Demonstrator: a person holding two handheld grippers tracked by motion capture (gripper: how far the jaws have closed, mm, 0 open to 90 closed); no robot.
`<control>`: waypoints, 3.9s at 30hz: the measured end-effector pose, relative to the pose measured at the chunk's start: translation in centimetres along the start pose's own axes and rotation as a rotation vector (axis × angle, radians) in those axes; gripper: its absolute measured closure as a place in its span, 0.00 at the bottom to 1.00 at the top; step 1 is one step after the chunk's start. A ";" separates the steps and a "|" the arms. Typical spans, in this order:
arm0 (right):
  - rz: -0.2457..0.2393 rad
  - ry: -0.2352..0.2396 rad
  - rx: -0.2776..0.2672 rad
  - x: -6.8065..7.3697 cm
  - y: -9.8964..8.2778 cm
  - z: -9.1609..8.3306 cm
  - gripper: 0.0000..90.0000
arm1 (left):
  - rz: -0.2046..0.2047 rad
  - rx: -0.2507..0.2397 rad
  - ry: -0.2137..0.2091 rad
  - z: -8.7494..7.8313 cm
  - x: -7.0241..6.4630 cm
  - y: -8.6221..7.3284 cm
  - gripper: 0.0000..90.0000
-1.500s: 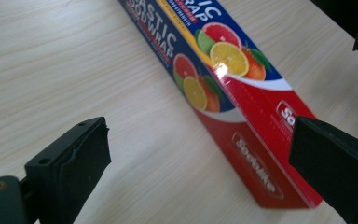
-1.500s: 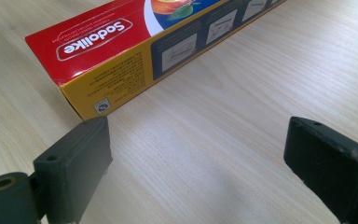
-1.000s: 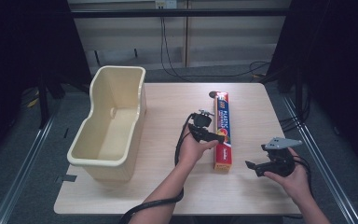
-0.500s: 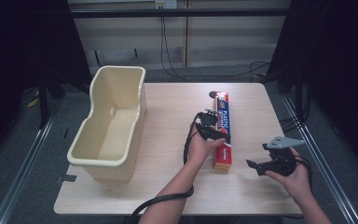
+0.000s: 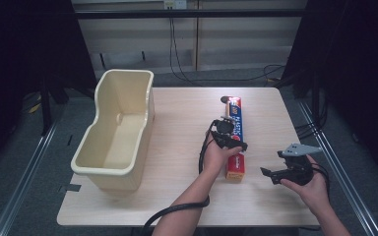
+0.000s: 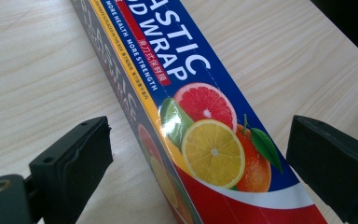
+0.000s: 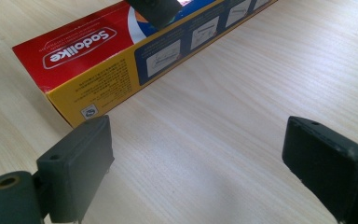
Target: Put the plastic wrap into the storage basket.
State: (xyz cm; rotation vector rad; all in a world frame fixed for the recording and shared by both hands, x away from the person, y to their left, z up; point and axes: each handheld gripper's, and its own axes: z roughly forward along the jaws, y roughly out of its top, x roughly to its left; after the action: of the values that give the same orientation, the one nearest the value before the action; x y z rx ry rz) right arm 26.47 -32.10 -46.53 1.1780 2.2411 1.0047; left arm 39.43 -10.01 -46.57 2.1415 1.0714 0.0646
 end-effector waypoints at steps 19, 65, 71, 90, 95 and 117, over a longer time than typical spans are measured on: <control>-0.012 0.002 0.002 0.1 0.0 0.2 0.10 | -0.015 0.105 -0.005 -1.2 1.2 -0.7 0.35; -0.036 0.003 0.009 0.8 0.4 0.5 0.10 | 0.073 0.084 0.045 -3.0 3.9 -1.2 0.18; -0.031 0.007 0.008 0.6 0.3 0.3 0.10 | 0.099 0.089 0.042 -2.1 3.4 -0.6 0.28; -0.036 0.011 0.008 0.6 0.3 0.3 0.10 | 0.051 0.241 0.037 -2.0 3.4 0.4 0.45; -0.032 0.015 0.007 0.5 0.3 0.4 0.10 | 0.036 0.298 0.035 -3.4 3.6 1.1 0.45; -0.043 0.027 -0.007 0.9 0.5 0.3 0.07 | -0.001 0.358 0.030 -10.7 4.7 3.7 0.45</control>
State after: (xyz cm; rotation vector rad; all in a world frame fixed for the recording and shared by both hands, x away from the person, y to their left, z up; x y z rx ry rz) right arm 26.45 -31.00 -46.37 1.1151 2.2717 1.0168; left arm 41.33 -1.81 -37.62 2.4637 1.1722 -0.1035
